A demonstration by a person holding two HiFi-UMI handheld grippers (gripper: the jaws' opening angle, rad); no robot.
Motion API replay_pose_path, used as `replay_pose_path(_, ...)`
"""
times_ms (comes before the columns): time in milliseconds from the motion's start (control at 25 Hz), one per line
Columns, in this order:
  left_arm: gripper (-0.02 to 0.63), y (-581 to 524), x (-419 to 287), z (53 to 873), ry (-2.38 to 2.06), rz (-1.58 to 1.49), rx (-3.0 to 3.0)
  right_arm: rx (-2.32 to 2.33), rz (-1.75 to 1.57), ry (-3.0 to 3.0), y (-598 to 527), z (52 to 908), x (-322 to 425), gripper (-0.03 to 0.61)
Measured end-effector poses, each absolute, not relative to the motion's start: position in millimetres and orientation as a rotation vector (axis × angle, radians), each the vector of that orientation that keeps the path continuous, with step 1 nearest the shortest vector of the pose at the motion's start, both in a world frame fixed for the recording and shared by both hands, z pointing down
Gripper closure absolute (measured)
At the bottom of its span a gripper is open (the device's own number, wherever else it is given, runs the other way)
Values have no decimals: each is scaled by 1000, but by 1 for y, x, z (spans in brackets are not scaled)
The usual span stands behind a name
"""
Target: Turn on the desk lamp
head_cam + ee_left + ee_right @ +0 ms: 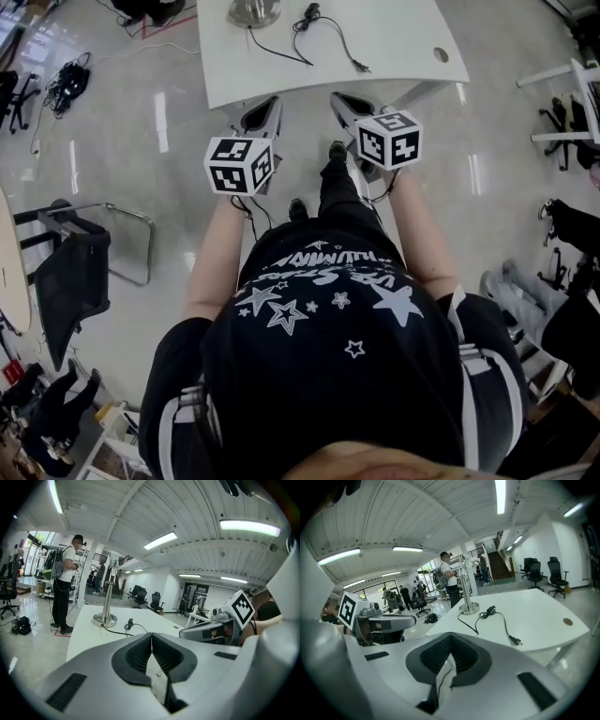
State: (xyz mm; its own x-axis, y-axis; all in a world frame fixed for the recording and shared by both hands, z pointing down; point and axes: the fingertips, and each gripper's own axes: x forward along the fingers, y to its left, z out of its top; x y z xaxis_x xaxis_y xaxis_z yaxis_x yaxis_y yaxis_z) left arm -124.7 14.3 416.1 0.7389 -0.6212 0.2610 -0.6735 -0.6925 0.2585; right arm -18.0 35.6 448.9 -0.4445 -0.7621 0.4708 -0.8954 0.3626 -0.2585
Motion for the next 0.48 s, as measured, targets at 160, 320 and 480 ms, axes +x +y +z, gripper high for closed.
replay_pose_path(160,601,16,-122,415,-985,210,2611,1483,688,-2370,38,447,-19,575)
replay_pose_path(320,601,18,-118,417,-974,210,2607,1472,661,-2363,44,450,-17,575)
replay_pose_path(480,601,25,-117,424,-961,212,2588,1487,644,-2354,53,445,-18,575)
